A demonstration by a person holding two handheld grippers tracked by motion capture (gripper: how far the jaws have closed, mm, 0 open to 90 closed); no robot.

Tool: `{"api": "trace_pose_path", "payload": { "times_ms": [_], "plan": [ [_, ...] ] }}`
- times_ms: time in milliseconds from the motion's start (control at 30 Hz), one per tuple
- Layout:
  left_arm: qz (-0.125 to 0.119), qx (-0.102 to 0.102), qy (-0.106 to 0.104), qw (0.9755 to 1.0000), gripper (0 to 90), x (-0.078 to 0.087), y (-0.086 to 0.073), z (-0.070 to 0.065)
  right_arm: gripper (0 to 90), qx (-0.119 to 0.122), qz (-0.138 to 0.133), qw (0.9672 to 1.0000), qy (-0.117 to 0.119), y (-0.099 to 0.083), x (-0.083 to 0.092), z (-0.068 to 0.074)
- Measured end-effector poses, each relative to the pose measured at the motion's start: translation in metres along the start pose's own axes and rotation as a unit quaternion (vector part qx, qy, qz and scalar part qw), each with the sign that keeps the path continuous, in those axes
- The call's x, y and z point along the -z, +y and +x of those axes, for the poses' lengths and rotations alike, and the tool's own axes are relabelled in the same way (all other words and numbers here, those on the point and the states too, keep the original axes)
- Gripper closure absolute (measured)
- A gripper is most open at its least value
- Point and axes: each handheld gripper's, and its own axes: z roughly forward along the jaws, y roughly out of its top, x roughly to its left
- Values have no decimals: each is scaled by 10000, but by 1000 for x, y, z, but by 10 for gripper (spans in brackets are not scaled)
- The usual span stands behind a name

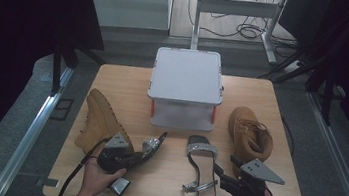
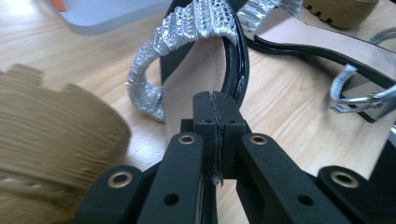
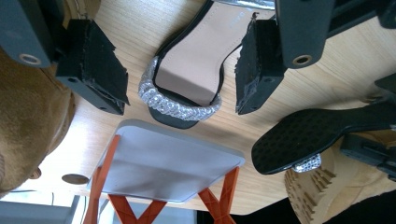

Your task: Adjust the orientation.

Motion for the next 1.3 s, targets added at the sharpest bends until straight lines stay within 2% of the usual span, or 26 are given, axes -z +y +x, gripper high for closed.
{"api": "trace_pose_path", "payload": {
  "times_ms": [33, 67, 100, 133, 167, 200, 267, 333, 500, 700, 967, 1133, 1267, 1300],
  "plan": [
    [28, -42, 21, 10000, 889, -1, 0, -3, 346, 2, 13, 10000, -18, 0, 0, 0],
    [170, -194, 66, 9996, 889, -7, 2, -14, 347, -19, 5, 10000, -38, -1, -1, -1],
    [170, -194, 66, 9996, 886, -7, 2, -14, 347, -19, 5, 10000, -38, -1, -1, -1],
    [311, -275, 88, 9991, 886, -11, 2, -20, 347, -59, 7, 10000, -34, -1, -1, -1],
    [609, -377, 21, 9974, 878, -22, 1, -32, 347, -73, 43, 9999, -79, -2, -2, -2],
    [609, -377, 21, 9974, 876, -22, 1, -32, 347, -78, 51, 9999, -86, -3, -2, -2],
    [695, -458, 6, 9965, 884, -30, 0, -42, 347, -66, 40, 9999, -80, -4, -2, -3],
    [756, -487, -112, 9959, 880, -33, 1, -47, 347, -42, -17, 10000, -44, -4, -1, -3],
    [698, -412, -248, 9964, 877, -28, 3, -46, 347, -88, -11, 9999, -104, -5, -1, -5],
    [796, -377, -549, 9946, 878, -29, 2, -52, 347, -105, 19, 9999, -129, -6, -1, -6],
    [1037, -534, -518, 9918, 885, -30, 0, -59, 347, -196, -13, 9996, -181, -6, 2, -9],
    [1293, -614, -362, 9890, 885, -34, -3, -59, 347, -220, -3, 9996, -191, -7, 2, -9],
    [1321, -570, -314, 9891, 889, -37, -5, -55, 347, -191, -39, 9997, -154, -6, 2, -8],
    [1302, -524, -376, 9894, 894, -38, -5, -54, 347, -177, -28, 9997, -156, -7, 2, -8]
  ]
}}
